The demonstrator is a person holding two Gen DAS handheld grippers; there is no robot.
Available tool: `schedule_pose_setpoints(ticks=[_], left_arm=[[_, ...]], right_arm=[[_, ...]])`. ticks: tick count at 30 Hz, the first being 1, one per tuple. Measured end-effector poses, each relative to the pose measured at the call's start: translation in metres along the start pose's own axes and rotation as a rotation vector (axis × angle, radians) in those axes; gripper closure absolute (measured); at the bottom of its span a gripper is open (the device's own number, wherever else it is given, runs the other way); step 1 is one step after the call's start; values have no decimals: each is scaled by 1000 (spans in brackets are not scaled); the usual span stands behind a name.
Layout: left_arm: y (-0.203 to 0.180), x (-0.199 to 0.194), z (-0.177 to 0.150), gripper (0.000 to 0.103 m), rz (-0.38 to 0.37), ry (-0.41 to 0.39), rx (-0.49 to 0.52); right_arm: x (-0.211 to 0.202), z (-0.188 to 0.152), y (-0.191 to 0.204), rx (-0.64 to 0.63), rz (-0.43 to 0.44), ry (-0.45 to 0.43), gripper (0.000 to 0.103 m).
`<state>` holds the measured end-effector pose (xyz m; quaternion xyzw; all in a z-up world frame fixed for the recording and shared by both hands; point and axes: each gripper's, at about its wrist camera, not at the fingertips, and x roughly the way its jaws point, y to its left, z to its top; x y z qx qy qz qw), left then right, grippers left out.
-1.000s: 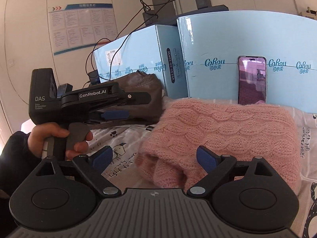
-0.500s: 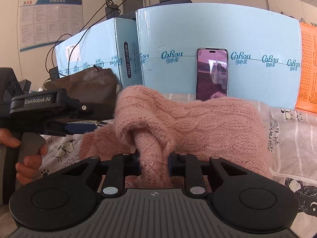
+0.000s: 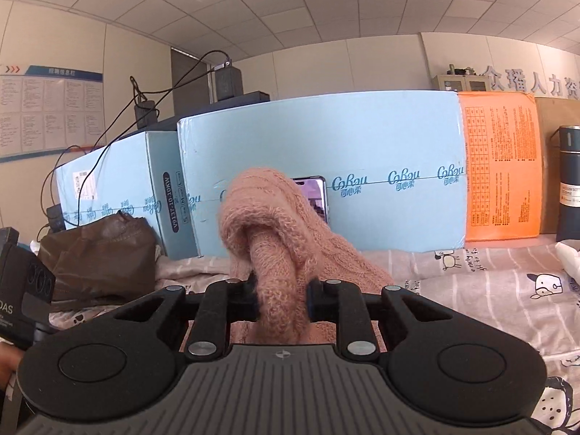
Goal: Fold clothes
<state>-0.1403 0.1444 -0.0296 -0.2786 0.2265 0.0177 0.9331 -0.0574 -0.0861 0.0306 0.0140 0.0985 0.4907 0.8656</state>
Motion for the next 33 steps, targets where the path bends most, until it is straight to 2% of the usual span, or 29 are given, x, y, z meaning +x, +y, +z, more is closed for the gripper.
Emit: schedule_pose_setpoints(ticks=[4, 8, 11, 13, 16, 19, 22, 23, 25, 26, 27, 32, 33], left_arm=[[-5, -30, 8, 86, 6, -126, 55], [-7, -62, 14, 86, 94, -252, 117], [-3, -75, 21, 86, 197, -306, 174], [6, -78, 24, 85, 221, -297, 152], [18, -67, 27, 85, 240, -235, 124], [21, -53, 24, 85, 271, -169, 140], [21, -50, 21, 82, 288, -160, 155], [22, -50, 20, 81, 293, -160, 153], [24, -49, 19, 81, 302, -157, 147], [24, -48, 18, 81, 305, -155, 147], [23, -48, 17, 81, 307, -154, 150], [22, -47, 16, 81, 311, -155, 157], [22, -48, 16, 81, 310, -156, 155]], right_arm=[[-8, 13, -15, 16, -79, -74, 84], [-17, 22, -24, 3, -123, -130, 85], [-10, 12, -33, -1, -160, -58, 85], [-5, 6, -39, -3, -184, -10, 85], [3, -3, -49, -7, -221, 63, 85], [10, -13, -59, -10, -257, 135, 85], [17, -22, -68, -14, -290, 205, 85], [18, -21, -66, -18, -277, 210, 83], [19, -20, -63, -25, -251, 219, 67], [20, -20, -62, -28, -238, 223, 53], [21, -19, -60, -31, -225, 228, 44], [24, -16, -52, -49, -160, 249, 21], [25, -16, -51, -52, -147, 254, 19]])
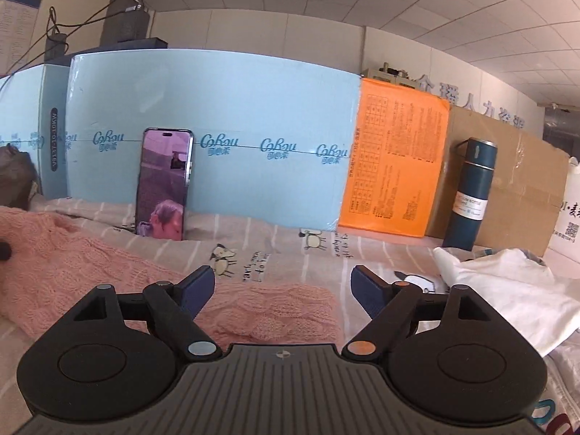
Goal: Fold clothes
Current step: 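Lay the sweater on the bed and open both grippers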
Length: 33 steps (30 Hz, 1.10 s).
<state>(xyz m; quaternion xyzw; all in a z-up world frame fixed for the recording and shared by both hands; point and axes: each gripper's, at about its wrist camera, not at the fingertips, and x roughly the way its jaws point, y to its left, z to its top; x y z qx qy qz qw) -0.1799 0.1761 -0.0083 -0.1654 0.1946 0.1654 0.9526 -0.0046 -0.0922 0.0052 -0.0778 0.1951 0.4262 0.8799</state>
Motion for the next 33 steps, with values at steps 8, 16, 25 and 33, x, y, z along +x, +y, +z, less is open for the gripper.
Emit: schedule_pose_setpoints(ticks=[8, 16, 25, 33], left_arm=[[2, 2, -1, 80, -9, 8, -15], [5, 4, -2, 80, -18, 18, -37], [-5, -5, -2, 83, -14, -47, -13], [-8, -35, 10, 84, 84, -221, 6]], right_arm=[[34, -9, 16, -48, 56, 134, 11], [35, -13, -10, 35, -16, 115, 64], [-9, 22, -46, 160, -113, -150, 90], [-29, 46, -114, 484, -94, -336, 91]])
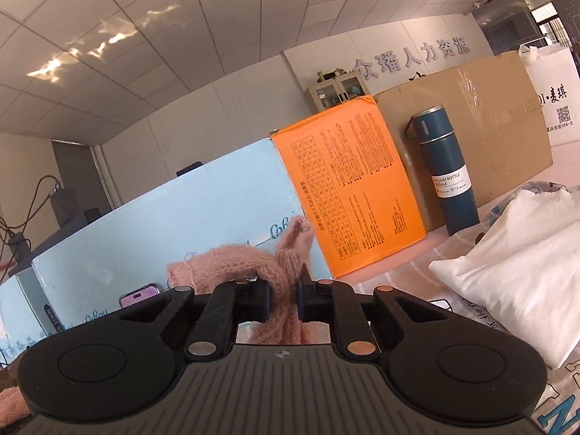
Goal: Fold clothes
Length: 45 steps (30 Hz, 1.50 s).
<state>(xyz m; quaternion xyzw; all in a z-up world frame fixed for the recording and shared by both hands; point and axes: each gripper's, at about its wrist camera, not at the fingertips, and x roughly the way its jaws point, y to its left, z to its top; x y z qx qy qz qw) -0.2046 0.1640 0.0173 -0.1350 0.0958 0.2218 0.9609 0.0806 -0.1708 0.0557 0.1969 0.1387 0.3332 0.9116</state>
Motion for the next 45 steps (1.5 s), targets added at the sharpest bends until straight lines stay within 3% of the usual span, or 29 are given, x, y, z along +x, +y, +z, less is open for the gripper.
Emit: schedule_pose_setpoints(ticks=[4, 9, 11, 15, 19, 21, 23, 25, 26, 28, 31, 35, 39, 42, 44, 45], left_arm=[[11, 11, -5, 83, 47, 79, -26], [10, 25, -11, 79, 85, 163, 16], [8, 26, -12, 65, 111, 172, 48], [4, 21, -7, 37, 192, 160, 171], [1, 16, 11, 20, 247, 116, 342], [-3, 17, 25, 16, 200, 76, 425], [-9, 22, 38, 10, 66, 63, 496], [-16, 35, 46, 9, -106, 107, 544], [-20, 44, 48, 9, -183, 139, 565], [-28, 63, 45, 9, -268, 206, 599], [-34, 90, 33, 9, -305, 300, 635], [-29, 103, 17, 9, -351, 384, 628], [-21, 101, 12, 12, -389, 361, 621], [-22, 87, 9, 51, -405, 299, 663], [-24, 77, 7, 83, -415, 254, 695], [-24, 72, 6, 85, -420, 231, 711]], right_arm=[[9, -6, -24, 89, -25, 57, 91], [28, -32, -57, 81, -158, 210, 91], [37, -41, -66, 52, -210, 279, 90], [39, -47, -77, 57, -325, 292, 76], [30, -35, -81, 11, -454, 198, 60], [22, -27, -80, -7, -478, 138, 48], [15, -19, -73, -43, -410, 88, 42], [14, -13, -64, -103, -298, 80, 31], [18, -10, -58, -152, -202, 113, 25], [27, -7, -46, -229, -40, 180, 23], [43, -11, -22, -321, 170, 323, 18], [75, -31, 21, -441, 376, 471, 17], [110, -60, 61, -519, 508, 571, 17], [128, -80, 82, -579, 564, 613, 17], [136, -90, 90, -611, 585, 637, 17], [138, -93, 93, -629, 590, 647, 17]])
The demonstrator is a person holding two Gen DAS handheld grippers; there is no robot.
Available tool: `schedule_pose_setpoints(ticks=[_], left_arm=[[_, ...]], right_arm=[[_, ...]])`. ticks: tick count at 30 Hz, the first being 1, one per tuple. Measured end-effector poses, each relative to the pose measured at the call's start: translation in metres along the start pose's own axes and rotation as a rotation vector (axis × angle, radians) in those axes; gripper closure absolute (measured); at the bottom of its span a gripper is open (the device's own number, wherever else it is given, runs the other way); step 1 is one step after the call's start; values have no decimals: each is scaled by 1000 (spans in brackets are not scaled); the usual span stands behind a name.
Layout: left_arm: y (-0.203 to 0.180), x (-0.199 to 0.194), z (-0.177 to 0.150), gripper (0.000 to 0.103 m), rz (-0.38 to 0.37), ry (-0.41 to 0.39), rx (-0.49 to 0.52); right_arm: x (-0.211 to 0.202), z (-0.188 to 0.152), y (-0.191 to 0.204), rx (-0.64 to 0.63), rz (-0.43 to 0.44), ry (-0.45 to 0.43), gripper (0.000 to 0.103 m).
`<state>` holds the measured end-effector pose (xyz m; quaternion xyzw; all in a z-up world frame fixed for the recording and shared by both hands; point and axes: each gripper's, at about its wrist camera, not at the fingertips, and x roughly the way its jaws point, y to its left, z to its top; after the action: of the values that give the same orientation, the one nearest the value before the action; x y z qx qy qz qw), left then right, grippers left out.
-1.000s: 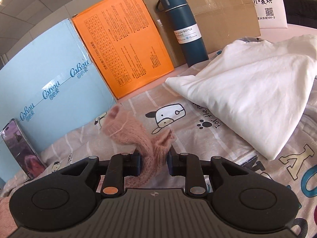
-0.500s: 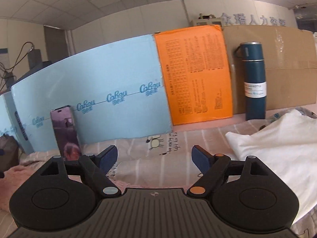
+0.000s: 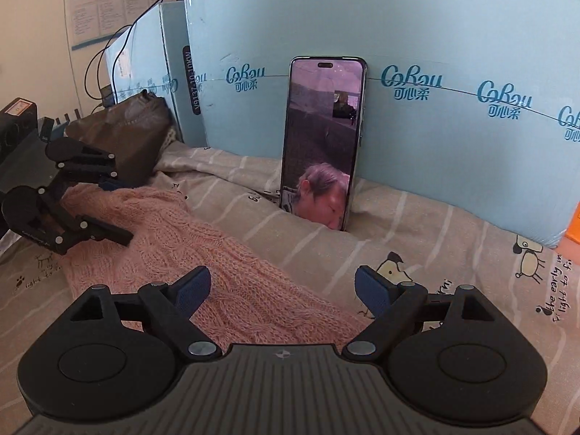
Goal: Fold clothes
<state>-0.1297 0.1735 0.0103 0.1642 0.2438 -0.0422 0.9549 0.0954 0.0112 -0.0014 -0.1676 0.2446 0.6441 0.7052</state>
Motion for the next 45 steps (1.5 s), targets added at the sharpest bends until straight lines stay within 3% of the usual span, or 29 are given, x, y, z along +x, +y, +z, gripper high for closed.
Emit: schedule_pose_setpoints(ticks=[9, 12, 16, 17, 19, 20, 21, 25, 31, 34, 41, 43, 45], left_arm=[[-65, -62, 13, 87, 57, -174, 228], [-78, -74, 13, 87, 52, -198, 234], [-83, -81, 14, 87, 48, -222, 234], [-84, -83, 14, 87, 49, -226, 235], [-85, -85, 13, 87, 50, -227, 225], [-85, -86, 12, 87, 51, -226, 218], [-86, -88, 9, 87, 47, -223, 210], [-89, -94, 0, 87, 18, -204, 174], [-83, -108, -12, 86, -96, -199, 88], [-82, -111, -21, 86, -153, -158, 36], [-95, -102, -41, 82, -242, 55, 30], [-98, -102, -47, 81, -264, 92, 22], [-99, -105, -53, 70, -279, 93, -4]], right_arm=[[-9, 3, 19, -165, 18, 16, 17], [-24, -4, 23, -179, 21, -7, 9], [-39, -14, 25, -172, 32, 1, 12], [-41, -16, 27, -181, 31, 7, 15], [-45, -19, 31, -201, 30, 22, 36], [-47, -21, 33, -212, 29, 30, 59], [-51, -23, 36, -224, 25, 34, 73], [-80, -37, 52, -235, -19, -12, 86], [-143, -65, 101, -250, -67, -134, 87], [-167, -78, 120, -220, -77, -170, 87], [-172, -134, 134, 11, -88, -53, 87], [-177, -146, 135, 79, -99, -59, 77], [-192, -152, 131, 139, -160, -109, 44]])
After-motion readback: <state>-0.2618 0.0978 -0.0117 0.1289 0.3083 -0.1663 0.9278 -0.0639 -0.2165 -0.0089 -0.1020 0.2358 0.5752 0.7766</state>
